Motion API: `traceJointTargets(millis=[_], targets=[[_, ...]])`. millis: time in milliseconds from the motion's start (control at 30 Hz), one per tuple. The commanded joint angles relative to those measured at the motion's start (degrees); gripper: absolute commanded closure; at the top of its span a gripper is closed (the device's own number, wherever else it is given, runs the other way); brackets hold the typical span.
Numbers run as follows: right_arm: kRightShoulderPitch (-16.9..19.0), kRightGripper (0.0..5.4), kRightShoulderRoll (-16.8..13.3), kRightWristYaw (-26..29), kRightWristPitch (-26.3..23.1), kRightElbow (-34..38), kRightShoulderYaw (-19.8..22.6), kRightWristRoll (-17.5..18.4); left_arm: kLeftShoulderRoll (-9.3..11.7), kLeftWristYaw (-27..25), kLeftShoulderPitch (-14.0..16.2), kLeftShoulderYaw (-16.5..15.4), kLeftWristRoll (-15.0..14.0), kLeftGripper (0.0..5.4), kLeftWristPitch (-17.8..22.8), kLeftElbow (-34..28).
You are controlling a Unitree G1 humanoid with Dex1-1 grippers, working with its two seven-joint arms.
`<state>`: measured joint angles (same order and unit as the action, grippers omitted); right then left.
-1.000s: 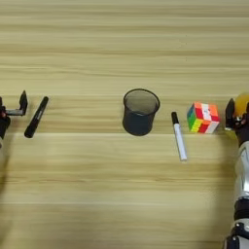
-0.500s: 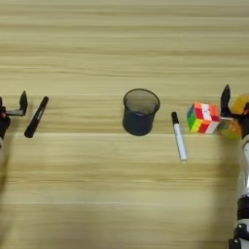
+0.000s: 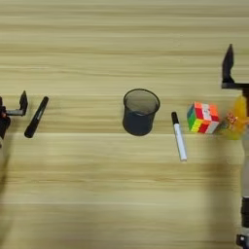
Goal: Move the objects on the table
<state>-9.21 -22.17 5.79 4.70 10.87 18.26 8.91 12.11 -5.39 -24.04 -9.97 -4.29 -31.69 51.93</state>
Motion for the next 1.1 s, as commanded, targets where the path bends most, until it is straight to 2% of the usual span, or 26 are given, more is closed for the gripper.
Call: traceJointTargets(millis=[33, 133, 233, 367, 600, 833, 933, 1100], targets=[[3.27, 0.04, 1.39, 3.86, -3.92, 7.72, -4.55, 2.98, 0.27, 0.01, -0.98, 0.08, 0.39, 0.00, 0.29, 0.34], [6.23, 0.04, 2.34, 6.84, -6.66, 10.88, -8.08, 5.21, 0.27, 0.06, -0.97, 0.12, 0.44, 0.00, 0.28, 0.29], [7.41, 0.04, 3.75, 7.32, -7.62, 10.63, -9.06, 5.76, 0.33, 0.05, -1.13, 0.12, 0.47, 0.00, 0.25, 0.57], [5.62, 0.04, 4.10, 5.69, -4.96, 5.99, -9.46, 0.96, 0.41, 0.01, -1.29, 0.10, 0.48, 0.00, 0.17, 0.87], [3.30, 0.04, 4.77, 5.29, -1.88, 1.14, -10.54, -2.84, 0.34, 0.01, -1.26, 0.18, 0.56, 0.00, 0.03, 0.93], [0.32, 0.04, 5.25, 2.24, 3.16, -9.37, -12.77, -10.15, 0.10, 0.17, -1.31, 0.35, 0.69, 0.00, -0.03, 0.98], [-0.34, 0.04, 5.25, 1.36, 5.30, -12.69, -12.76, -11.30, 0.02, 0.22, -1.21, 0.40, 0.69, 0.00, -0.02, 0.77], [-1.50, 0.04, 4.52, -0.02, 6.67, -17.02, -11.03, -11.29, -0.07, 0.24, -1.18, 0.48, 0.73, 0.00, -0.02, 0.72]])
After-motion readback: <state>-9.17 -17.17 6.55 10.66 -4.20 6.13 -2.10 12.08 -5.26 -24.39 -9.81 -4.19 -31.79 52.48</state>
